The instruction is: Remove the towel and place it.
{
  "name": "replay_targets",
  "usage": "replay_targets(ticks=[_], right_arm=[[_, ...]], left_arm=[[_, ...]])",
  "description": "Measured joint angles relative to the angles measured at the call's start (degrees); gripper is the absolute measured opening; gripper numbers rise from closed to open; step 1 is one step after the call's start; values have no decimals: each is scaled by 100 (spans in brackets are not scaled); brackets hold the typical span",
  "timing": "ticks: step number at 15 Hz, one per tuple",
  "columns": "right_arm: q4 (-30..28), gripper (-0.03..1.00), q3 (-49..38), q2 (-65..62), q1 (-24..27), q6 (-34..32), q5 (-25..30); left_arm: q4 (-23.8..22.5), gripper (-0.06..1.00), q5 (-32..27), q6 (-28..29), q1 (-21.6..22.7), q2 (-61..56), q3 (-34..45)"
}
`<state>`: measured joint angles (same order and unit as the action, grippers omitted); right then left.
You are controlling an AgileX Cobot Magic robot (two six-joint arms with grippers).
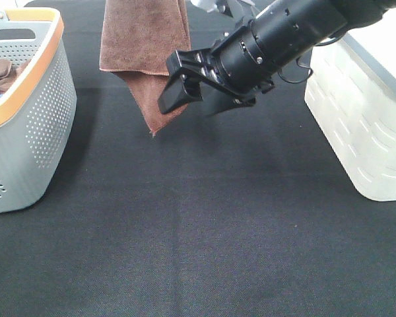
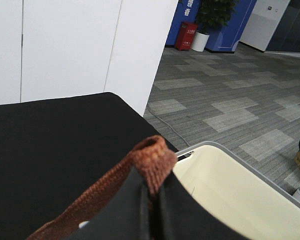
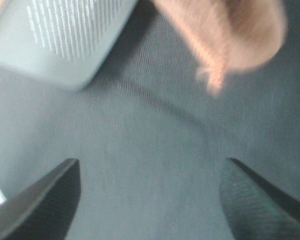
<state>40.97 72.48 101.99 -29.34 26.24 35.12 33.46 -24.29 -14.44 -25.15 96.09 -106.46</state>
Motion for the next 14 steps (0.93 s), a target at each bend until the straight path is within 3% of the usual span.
replay_targets(ticks=[4,9,14], right_arm=[[275,65,0,0,29,212,-464],[275,57,0,0,516,132,-504],[166,64,0,0,544,132,-218]], left_arm=[[6,0,0,0,0,6,0],[6,0,0,-46,0,6,0],[6,0,0,-86,0,6,0]])
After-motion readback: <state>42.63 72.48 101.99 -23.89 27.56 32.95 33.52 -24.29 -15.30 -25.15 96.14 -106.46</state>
